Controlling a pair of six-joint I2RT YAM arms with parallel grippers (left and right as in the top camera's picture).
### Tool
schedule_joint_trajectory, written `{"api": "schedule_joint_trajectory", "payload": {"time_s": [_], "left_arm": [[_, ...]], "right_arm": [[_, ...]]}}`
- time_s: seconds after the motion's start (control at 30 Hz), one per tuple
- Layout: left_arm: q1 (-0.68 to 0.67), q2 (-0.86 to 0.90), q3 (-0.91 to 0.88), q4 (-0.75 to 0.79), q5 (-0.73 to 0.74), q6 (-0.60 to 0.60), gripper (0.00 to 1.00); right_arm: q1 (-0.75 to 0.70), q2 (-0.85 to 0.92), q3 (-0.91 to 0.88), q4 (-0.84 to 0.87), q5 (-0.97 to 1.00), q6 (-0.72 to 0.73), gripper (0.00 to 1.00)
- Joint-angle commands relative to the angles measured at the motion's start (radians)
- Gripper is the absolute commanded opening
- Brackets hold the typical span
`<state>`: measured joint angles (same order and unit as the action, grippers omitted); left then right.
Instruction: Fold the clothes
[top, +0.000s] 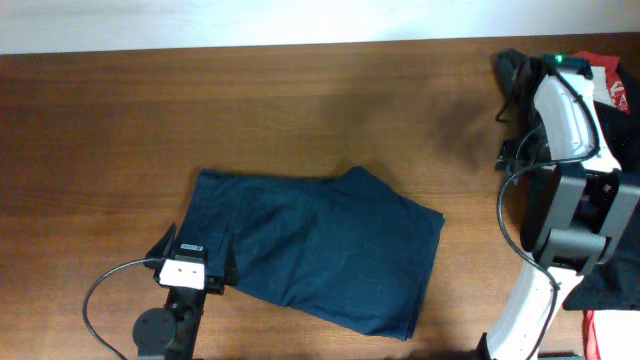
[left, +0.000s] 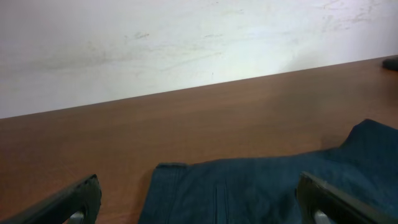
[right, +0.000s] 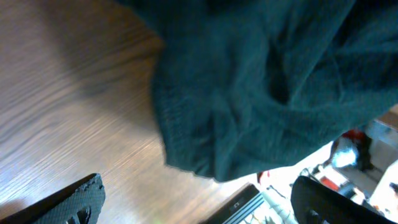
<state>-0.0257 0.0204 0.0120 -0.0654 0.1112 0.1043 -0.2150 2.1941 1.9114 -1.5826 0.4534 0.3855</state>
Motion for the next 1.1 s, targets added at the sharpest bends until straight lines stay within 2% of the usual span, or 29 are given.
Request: {"api": "schedule_joint_trajectory", "payload": {"time_s": [0.0,0.07,0.1,0.13,0.17,0.33,0.37,0.4,0.43,0.5,0.67,0.73,0.8,0.87,1.07], "left_arm": [[0.005,-0.007,-0.003,-0.005,-0.003,-0.009,0.99],[0.005,-0.006,-0.003,-0.005,-0.003,-0.009,0.99],[0.005,-0.006,-0.003,-0.005,-0.003,-0.009,0.99],[0.005,-0.006,-0.003,-0.005,-0.003,-0.009,0.99],[0.005,-0.006,-0.003,-0.005,-0.003,-0.009,0.99],[0.005,-0.007,-0.003,-0.005,-0.003,-0.009,0.99],[0.005,-0.007,-0.003,-0.005,-0.004,-0.009,0.99],[0.005,-0.007,-0.003,-0.005,-0.003,-0.009,0.99],[0.005,-0.007,-0.003,-0.005,-0.003,-0.009,0.99],[0.005,-0.006,-0.003,-0.005,-0.003,-0.009,0.99],[0.005,-0.006,-0.003,-0.005,-0.003,-0.009,0.99],[0.005,-0.007,-0.003,-0.005,-0.003,-0.009,0.99],[0.005,-0.007,-0.003,-0.004,-0.003,-0.009,0.99],[0.005,-0.007,-0.003,-0.004,-0.003,-0.009,0.99],[0.005,-0.006,-0.003,0.026,0.038,-0.027,0.99]], "right_arm": [[-0.058,-0.005,-0.104,0.077,0.082,0.087,0.99],[-0.118,-0.005,-0.14,0.121,0.081,0.075,0.97],[-0.148,-0.006,-0.134,0.126,0.083,0.059,0.68],[-0.174,-0.006,-0.127,0.125,0.082,0.056,0.44],[-0.21,-0.006,-0.115,0.116,0.082,0.056,0.04],[-0.384,-0.007,0.047,0.013,0.077,0.034,0.04],[-0.426,-0.007,0.126,-0.029,0.067,0.034,0.11],[-0.465,-0.007,0.215,-0.079,0.049,0.034,0.72],[-0.481,-0.007,0.259,-0.103,0.027,0.032,0.99],[-0.513,-0.017,0.362,-0.117,-0.157,-0.071,0.99],[-0.444,-0.116,0.378,-0.114,-0.438,-0.098,0.99],[-0.336,-0.201,0.378,-0.105,-0.63,-0.249,0.99],[-0.269,-0.215,0.378,-0.109,-0.721,-0.325,0.99],[-0.144,-0.205,0.376,-0.116,-0.809,-0.33,0.98],[0.218,-0.19,0.376,-0.043,-0.809,-0.33,0.99]]}}
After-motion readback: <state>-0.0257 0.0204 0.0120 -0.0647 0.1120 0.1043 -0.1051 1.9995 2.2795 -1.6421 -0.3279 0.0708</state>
